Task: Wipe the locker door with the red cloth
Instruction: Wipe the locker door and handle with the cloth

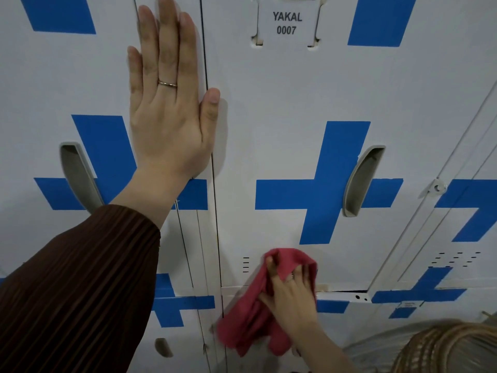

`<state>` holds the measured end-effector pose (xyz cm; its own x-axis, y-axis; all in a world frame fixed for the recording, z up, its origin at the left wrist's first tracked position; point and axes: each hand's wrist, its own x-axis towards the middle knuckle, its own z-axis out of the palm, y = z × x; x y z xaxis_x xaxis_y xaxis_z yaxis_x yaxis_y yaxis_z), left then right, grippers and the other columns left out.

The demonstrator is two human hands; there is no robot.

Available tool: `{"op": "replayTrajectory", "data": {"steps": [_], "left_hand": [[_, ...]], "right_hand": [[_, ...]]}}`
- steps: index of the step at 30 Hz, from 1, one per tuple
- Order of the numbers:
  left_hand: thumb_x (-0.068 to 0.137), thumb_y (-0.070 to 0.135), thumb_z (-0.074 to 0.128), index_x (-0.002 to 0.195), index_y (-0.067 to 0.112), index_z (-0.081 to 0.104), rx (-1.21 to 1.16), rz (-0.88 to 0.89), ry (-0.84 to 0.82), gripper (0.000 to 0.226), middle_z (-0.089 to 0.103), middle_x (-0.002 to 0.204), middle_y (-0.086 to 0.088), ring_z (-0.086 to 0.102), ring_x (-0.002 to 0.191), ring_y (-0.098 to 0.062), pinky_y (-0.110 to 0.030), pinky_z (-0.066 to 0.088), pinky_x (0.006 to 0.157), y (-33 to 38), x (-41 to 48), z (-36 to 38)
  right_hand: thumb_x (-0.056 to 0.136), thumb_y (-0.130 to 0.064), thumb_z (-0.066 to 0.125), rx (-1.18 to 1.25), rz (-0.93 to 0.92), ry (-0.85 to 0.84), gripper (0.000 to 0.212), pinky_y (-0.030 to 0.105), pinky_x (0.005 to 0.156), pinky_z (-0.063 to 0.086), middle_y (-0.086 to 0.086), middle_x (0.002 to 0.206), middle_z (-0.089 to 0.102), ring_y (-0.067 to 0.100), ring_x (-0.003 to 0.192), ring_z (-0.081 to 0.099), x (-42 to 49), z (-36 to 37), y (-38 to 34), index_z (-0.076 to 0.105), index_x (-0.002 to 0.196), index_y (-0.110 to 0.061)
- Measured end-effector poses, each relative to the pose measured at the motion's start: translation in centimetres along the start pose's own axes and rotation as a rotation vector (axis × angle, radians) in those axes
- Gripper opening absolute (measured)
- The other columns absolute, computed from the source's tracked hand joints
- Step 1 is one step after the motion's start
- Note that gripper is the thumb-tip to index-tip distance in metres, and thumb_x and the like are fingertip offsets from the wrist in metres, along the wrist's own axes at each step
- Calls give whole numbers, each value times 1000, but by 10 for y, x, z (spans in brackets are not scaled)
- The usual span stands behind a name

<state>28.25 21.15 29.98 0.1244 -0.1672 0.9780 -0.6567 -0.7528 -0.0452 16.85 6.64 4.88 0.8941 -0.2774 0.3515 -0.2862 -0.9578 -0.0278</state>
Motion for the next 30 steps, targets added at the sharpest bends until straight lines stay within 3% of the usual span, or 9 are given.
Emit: {"op": "replayTrajectory", "data": {"steps": [5, 7, 9, 14, 16, 18, 21, 23, 30], "left_hand": [[97, 28, 21, 142, -8, 20, -3, 5, -7, 58, 21, 146, -33, 13, 136, -45, -36, -4, 113, 1, 0, -1], [97, 29, 21, 142, -8, 20, -3, 5, -13, 58, 20, 146, -33, 13, 136, -45, -38, -2, 114, 1, 0, -1], [97, 29, 21, 142, -8, 20, -5, 5, -15, 58, 20, 146, -34, 13, 136, -45, -38, -1, 114, 1, 0, -1], [96, 28, 22, 141, -9, 20, -10, 4, -9, 59, 20, 146, -35, 13, 136, -45, -38, -2, 114, 2, 0, -2], [95, 28, 23, 142, -8, 20, -6, 2, -7, 59, 20, 145, -35, 13, 136, -45, -36, -4, 113, 2, 0, -1], [96, 29, 23, 142, -8, 20, -4, -2, -6, 59, 20, 145, -35, 12, 135, -45, -35, -4, 113, 2, 0, -1], [96, 29, 21, 142, -8, 20, -2, -1, -14, 59, 20, 145, -35, 12, 135, -45, -37, -3, 114, 3, 0, -2], [96, 30, 20, 142, -8, 19, 2, -1, -18, 59, 19, 146, -35, 12, 136, -45, -39, -1, 114, 2, -1, -1], [97, 34, 17, 142, -7, 17, -5, -2, -26, 61, 17, 146, -34, 10, 136, -46, -36, -4, 114, 2, -1, 0]], "right_hand": [[60, -54, 67, -153, 101, -38, 80, 50, 80, 41, 25, 88, 68, 47, 79, 64, -9, 0, 58, 43, 122, -10], [55, -44, 81, -145, 126, -40, 104, 56, 87, 28, 36, 110, 57, 56, 95, 55, -10, -5, 78, 31, 137, -5], [69, -40, 74, -124, 209, -47, 112, 57, 103, 13, 38, 136, 26, 59, 119, 33, -12, -12, 96, -9, 141, -14], [41, -37, 89, -41, 197, 111, 143, 62, 106, 18, 40, 117, 49, 46, 112, 28, -14, -8, 120, -6, 142, -1], [67, -45, 70, -40, 124, 230, 118, 64, 106, 11, 41, 127, 39, 41, 121, 16, 0, -31, 107, -13, 141, -4], [74, -50, 45, 3, 93, 390, 100, 66, 105, 7, 39, 129, 36, 36, 129, 8, 22, -50, 97, -5, 140, 7], [77, -47, 41, 252, 125, 569, 93, 42, 110, -15, 21, 143, 1, 13, 134, -26, 52, -85, 83, -7, 138, 4], [77, -48, 43, 366, 181, 628, 94, 31, 108, -21, 12, 144, -12, 9, 133, -27, 63, -101, 78, -10, 140, -4], [77, -41, 47, 337, 134, 606, 93, 36, 109, -19, 9, 145, -13, 8, 133, -26, 60, -107, 79, -12, 141, -7]]}}
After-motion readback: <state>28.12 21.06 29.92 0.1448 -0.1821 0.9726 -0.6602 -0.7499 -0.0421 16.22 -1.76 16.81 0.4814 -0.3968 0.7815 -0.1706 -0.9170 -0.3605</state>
